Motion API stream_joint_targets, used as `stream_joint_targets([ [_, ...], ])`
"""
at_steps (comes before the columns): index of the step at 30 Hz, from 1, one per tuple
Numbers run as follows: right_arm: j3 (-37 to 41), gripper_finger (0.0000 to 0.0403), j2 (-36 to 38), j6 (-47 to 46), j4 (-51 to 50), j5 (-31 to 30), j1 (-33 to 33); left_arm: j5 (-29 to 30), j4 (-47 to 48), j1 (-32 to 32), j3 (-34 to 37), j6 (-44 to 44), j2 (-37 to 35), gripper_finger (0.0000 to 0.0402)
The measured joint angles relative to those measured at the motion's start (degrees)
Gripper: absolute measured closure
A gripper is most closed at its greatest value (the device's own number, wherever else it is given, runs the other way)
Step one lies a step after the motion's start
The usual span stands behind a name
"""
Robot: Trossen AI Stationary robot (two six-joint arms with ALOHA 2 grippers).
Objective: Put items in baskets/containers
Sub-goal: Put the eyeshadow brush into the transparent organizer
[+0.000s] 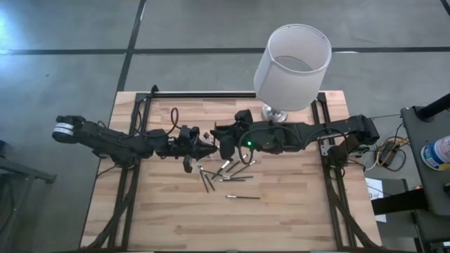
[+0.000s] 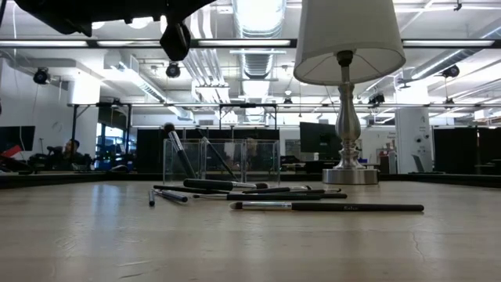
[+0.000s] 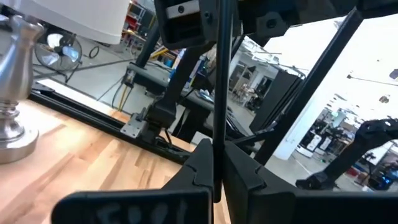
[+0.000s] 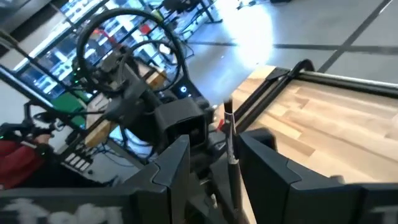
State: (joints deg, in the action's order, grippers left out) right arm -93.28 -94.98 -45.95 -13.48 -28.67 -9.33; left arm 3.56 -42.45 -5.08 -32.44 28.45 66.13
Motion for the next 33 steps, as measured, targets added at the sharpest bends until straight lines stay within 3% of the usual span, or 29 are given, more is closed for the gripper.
stream_joint_targets([
  [16, 0.1, 0.0289, -0.2, 0.0, -4.1, 0.1, 1.4, 0.3, 2.0, 0.1, 0.0, 1.2, 0.0, 0.039],
  [29, 0.2, 0.0378, -0.2, 2.5, -4.3, 0.2, 1.8, 2.3, 2.1, 0.2, 0.0, -0.6, 0.0, 0.039],
  [33, 0.2, 0.0387, -0.2, 3.2, -4.3, 0.2, 1.9, 2.4, 2.5, 0.3, 0.0, -0.9, 0.0, 0.039],
])
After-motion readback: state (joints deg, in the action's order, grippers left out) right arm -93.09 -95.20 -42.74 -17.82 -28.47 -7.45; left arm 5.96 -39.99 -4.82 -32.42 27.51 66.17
